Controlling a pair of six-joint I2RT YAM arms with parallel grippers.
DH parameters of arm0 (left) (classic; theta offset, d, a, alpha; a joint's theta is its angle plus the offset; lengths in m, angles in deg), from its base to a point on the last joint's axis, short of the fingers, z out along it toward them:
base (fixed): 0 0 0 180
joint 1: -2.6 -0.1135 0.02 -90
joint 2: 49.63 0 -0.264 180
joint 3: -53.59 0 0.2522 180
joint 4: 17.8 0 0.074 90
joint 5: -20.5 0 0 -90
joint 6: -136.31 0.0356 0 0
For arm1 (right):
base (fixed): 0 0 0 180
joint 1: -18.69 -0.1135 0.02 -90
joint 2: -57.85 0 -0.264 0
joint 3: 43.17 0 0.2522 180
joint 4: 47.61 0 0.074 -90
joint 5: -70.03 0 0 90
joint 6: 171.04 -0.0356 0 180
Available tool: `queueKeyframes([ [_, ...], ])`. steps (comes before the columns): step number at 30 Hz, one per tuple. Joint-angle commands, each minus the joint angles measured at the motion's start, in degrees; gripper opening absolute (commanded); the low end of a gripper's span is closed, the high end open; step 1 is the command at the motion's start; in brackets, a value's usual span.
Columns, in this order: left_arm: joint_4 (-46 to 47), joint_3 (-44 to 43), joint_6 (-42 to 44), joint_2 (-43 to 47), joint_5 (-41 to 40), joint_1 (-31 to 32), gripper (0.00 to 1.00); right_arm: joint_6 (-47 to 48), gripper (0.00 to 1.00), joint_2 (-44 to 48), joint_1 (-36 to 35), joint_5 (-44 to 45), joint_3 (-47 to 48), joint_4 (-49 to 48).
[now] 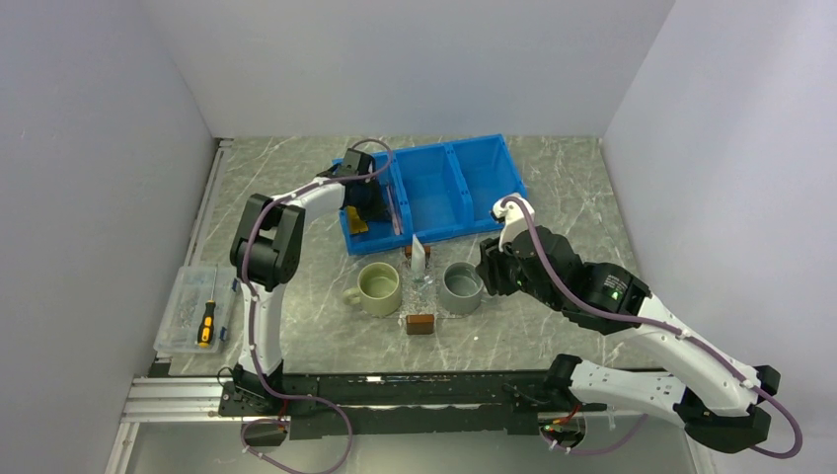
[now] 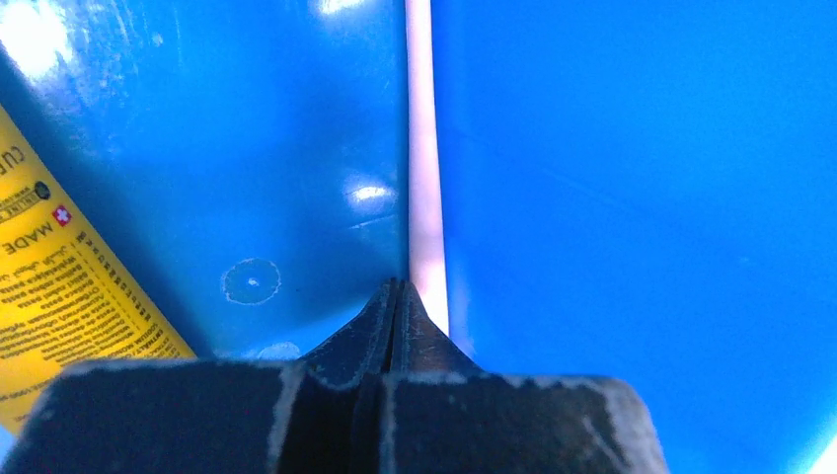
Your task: Prepare toiletry sets of a toothbrush and toothpaste on the tray
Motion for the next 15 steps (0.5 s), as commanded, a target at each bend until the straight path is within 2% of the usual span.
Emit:
queueKeyframes([
  [1,7.93,1.21,-3.02,4.20,5.00,-0.72,0.00,-0.44,0.42,-0.14,-0.21,-0.45,-0.51,-2.19],
  [10,6.58,-0.47,-1.79,6.09,5.13,-0.93,0.00,0.33,0.42,-1.25,-0.23,-0.36,-0.68,-3.22],
  [15,6.82,-1.98,-2.17,4.24,5.69,-0.93,0.00,0.36,0.42,-2.10,-0.22,-0.96,-1.07,-3.94],
])
